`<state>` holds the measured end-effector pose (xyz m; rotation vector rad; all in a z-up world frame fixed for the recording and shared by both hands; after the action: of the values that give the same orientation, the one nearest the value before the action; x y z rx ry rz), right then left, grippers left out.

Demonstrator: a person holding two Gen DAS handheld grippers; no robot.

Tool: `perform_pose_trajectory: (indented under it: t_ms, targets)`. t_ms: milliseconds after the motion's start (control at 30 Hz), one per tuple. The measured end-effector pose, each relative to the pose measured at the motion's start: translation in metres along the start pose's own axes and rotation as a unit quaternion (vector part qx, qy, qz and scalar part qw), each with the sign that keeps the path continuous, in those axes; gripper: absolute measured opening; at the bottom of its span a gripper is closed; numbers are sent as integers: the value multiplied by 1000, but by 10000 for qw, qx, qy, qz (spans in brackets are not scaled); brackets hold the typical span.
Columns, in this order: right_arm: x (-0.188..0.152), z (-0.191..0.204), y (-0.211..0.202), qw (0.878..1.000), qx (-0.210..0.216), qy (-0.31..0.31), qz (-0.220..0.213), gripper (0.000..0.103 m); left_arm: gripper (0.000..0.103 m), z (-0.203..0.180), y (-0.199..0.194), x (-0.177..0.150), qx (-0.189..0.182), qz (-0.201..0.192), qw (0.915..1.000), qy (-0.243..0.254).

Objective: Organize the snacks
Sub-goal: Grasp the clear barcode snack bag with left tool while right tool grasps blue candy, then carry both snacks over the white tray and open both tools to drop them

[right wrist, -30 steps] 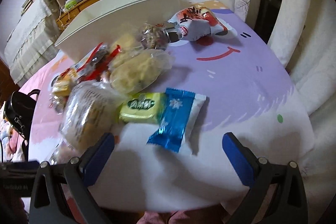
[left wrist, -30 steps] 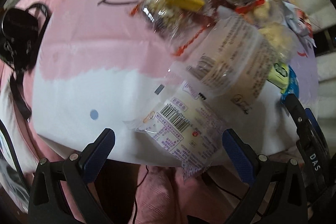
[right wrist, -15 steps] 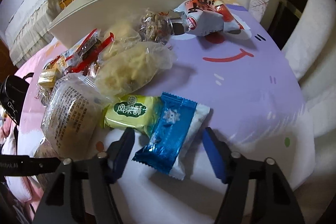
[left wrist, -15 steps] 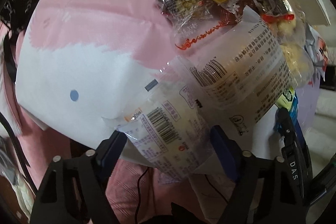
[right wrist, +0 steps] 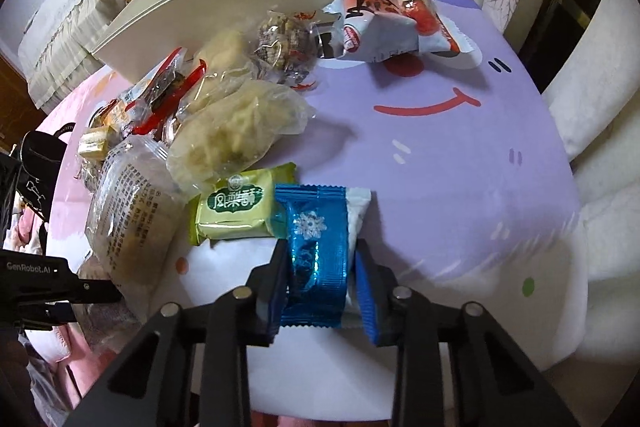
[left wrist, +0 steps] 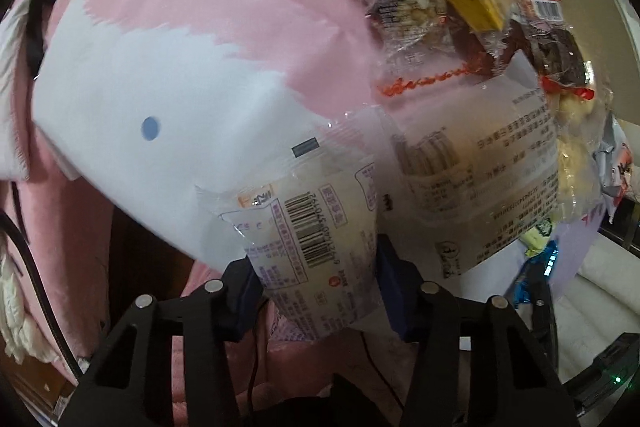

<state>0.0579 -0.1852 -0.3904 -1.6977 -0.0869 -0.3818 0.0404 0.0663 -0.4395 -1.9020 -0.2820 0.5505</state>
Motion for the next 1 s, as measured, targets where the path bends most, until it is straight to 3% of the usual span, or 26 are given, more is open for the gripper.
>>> perform_pose_trajectory:
  t_ms: [200, 433, 700, 1000]
  targets:
    - [4, -14, -8, 9992, 274, 214, 181, 31, 49, 17, -12, -16, 320, 182, 9990, -242]
    - [10, -36, -31, 9987, 291, 350, 243, 31, 49, 9, -44, -20, 126, 40, 9999, -58]
    - [28, -43, -61, 9978, 366, 552, 58, 31, 49, -27, -96, -8, -76, -271, 9977, 623]
    - [73, -45, -92, 9945, 309, 915, -395, 31, 49, -97, -168, 41, -227, -365, 9857, 1631]
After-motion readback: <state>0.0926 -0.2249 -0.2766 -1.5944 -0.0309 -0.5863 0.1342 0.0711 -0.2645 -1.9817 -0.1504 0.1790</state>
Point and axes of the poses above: each gripper's, at about its wrist camera, not at the fingertips, and y roughly the way its jaws point, z to its left, x to its top, the point moved 9 cm from there along y, roughly the way its jaws point, and after that the axes turned 13 degrees about -x, right-handed, at the moved point
